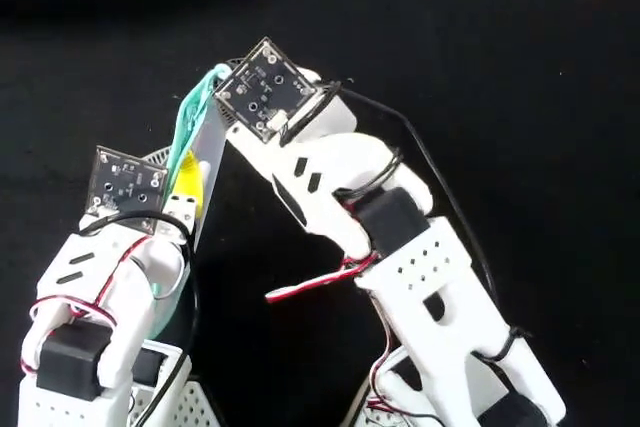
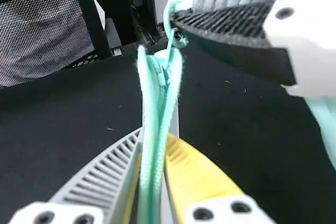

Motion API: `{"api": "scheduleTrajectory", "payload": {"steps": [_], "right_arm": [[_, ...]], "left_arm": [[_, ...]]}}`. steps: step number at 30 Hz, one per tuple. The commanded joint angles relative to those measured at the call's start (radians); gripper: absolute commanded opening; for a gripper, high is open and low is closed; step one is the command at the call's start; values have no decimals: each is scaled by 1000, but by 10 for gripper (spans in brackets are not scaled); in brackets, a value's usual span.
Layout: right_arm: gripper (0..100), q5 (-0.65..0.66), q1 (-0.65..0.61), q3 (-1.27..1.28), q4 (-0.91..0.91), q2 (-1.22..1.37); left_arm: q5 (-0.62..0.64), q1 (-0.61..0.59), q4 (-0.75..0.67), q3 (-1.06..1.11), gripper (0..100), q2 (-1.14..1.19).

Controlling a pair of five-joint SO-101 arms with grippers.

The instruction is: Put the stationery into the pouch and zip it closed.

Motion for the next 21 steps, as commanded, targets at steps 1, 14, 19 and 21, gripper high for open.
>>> {"api": "scheduleTrajectory", "payload": {"steps": [1,14,19,21], "right_arm": [[12,-6,54,-25,8,-68],[12,5,-89,-101,104,-203],[12,5,-153,-35,103,-151],[12,5,-163,-21,104,-142]], "left_arm": [[-6,5,-35,-27,30,-9],[-2,1,-462,272,30,-9],[0,7,-453,398,30,-20],[0,1,-419,397,30,-21]]}}
